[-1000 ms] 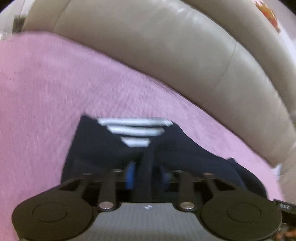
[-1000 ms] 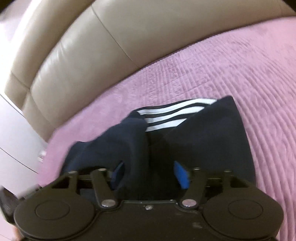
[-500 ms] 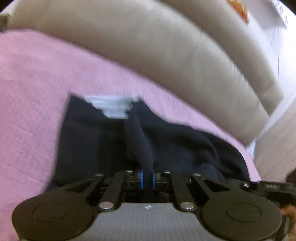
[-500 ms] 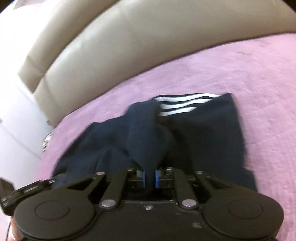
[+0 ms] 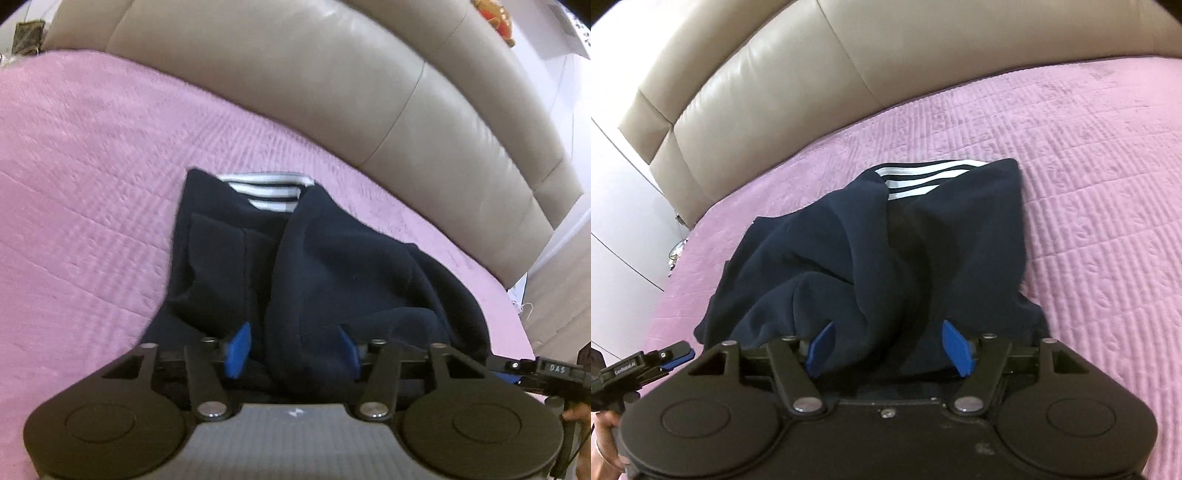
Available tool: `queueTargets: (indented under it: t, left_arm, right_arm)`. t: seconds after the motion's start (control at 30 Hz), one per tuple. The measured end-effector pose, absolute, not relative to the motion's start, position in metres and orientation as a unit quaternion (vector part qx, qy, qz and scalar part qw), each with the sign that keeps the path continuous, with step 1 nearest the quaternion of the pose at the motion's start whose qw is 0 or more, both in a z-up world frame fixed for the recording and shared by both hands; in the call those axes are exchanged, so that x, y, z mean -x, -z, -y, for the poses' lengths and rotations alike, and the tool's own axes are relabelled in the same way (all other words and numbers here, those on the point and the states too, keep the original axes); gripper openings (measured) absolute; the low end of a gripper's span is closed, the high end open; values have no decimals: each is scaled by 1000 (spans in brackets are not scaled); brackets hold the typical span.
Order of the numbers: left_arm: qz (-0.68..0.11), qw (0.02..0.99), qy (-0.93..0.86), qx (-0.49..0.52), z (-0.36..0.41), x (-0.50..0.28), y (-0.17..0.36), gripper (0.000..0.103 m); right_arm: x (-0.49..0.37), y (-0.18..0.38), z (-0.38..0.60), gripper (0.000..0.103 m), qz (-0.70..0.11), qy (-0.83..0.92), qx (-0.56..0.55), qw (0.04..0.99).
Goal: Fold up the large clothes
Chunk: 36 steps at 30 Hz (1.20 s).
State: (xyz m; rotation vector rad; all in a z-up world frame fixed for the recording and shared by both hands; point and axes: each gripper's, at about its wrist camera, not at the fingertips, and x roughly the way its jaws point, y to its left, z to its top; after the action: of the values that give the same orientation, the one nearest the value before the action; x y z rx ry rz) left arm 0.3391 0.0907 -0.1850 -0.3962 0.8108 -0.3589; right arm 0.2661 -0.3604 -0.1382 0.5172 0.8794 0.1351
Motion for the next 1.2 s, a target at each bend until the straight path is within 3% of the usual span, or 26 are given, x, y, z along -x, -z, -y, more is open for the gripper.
queueTargets:
  t: [0.13,0.4,0.53,0.6,0.8,0.93,1.2]
  left_arm:
    - [-408,881,153,187,-114,-322,177,60]
    - [-470,848,126,208,-164,-278,190,59]
    - [-509,825,123,211,-182,-249,208,72]
    - [-513,821,128,216,-191,-230,213,72]
    - [-545,790,182,214,-201,-191,221,49]
    - [-561,761,194,261,-204,-167,232,48]
    - [-569,745,197,287,-194,-113,230,50]
  right_arm:
    - [-246,141,373,79,-438,-78,-264,856]
    - [-148,147,398,79,-388,-75,-267,879]
    - [-103,163,403,79,-415,-80,-287,860]
    - [-80,173,404,79,-424,-83,-299,851]
    - [-21,197,402,80,-405,-94,-344,842]
    - [1,209,400,80,-404,-116,-403,813]
    - [44,213,391,80,-433,-153,-418,784]
